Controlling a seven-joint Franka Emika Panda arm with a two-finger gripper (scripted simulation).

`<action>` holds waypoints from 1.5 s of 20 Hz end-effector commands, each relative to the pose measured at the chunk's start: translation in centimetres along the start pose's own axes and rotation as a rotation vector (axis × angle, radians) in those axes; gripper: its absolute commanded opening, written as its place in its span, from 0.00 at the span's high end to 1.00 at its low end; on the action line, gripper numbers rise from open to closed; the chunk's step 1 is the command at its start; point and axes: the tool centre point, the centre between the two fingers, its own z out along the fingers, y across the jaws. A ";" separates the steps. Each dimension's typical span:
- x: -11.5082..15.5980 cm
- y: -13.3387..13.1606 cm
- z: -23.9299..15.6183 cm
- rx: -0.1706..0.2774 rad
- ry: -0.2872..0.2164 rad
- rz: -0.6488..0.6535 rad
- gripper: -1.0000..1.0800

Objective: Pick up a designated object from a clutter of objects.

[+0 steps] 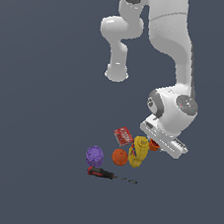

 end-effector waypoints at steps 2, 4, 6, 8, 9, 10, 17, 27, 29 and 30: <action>0.9 0.3 -1.8 0.002 0.001 0.001 1.00; 1.5 0.6 -3.1 0.002 0.001 0.001 1.00; 2.3 1.0 -4.7 0.002 0.001 0.001 1.00; 3.2 1.4 -6.4 0.002 0.000 0.000 1.00; 3.6 1.6 -7.4 0.002 0.000 0.000 1.00; 4.1 1.8 -8.4 0.002 0.000 0.000 1.00; 7.8 3.4 -16.0 0.002 0.000 0.000 1.00; 12.8 5.3 -25.8 0.002 -0.001 0.000 1.00; 13.5 5.5 -27.1 0.002 -0.001 0.000 1.00; 13.9 5.6 -27.7 0.001 0.000 0.001 1.00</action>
